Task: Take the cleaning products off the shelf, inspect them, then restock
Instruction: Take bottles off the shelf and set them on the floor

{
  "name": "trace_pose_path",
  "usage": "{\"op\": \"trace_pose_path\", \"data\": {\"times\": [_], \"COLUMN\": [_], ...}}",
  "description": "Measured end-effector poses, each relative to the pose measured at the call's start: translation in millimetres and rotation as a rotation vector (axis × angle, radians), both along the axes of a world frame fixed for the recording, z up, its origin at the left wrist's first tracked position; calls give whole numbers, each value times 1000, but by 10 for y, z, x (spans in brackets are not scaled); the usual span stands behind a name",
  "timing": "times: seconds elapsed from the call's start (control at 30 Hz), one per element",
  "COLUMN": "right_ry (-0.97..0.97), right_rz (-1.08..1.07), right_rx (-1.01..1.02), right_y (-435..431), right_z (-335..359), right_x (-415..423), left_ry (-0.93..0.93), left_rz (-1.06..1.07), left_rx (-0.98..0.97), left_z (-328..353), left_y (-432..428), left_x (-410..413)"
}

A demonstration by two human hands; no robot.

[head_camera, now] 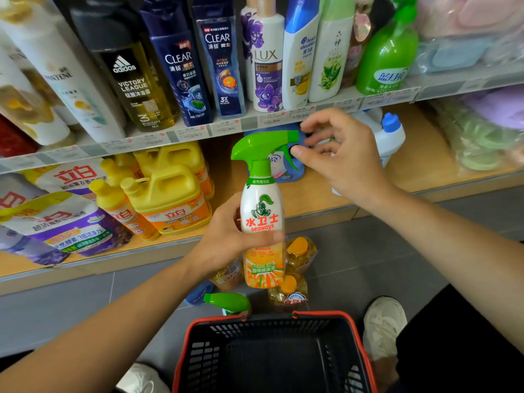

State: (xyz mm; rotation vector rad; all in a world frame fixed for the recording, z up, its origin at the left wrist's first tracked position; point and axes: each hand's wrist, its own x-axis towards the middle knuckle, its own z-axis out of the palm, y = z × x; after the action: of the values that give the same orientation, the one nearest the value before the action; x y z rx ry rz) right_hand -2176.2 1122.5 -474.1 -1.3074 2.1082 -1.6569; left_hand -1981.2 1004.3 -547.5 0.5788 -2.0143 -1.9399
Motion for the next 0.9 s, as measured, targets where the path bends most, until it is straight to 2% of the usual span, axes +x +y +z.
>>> {"op": "trace_pose_path", "data": {"times": [0.07,0.17,0.33,0.4,0.5,0.7,0.77,0.9], "right_ry": [18,113,457,403,135,-187,-162,68], "right_rz": [92,117,104,98,97,90,92,70], "right_rx": [31,-3,0,-5,-6,-72,-73,-67], "right_y": [-5,10,31,34,21,-23,-19,-1], "right_z": [19,34,86,81,62,29,17,7], "right_x": [-49,-48,-112,-98,-56,-41,-33,-21], "left_ry": [-20,-70,-122,-115,-96,-53,-58,-77], "left_rz": [-57,-128,-259,-276,-227,-138,-138,-152], "left_rx": [76,171,299,300,230,114,106,117], "left_z": [20,9,38,44,36,37,34,43], "left_y": [-16,-36,-77,-72,-52,-53,-57,-73], "left_x": [17,30,54,56,40,27,31,35]}}
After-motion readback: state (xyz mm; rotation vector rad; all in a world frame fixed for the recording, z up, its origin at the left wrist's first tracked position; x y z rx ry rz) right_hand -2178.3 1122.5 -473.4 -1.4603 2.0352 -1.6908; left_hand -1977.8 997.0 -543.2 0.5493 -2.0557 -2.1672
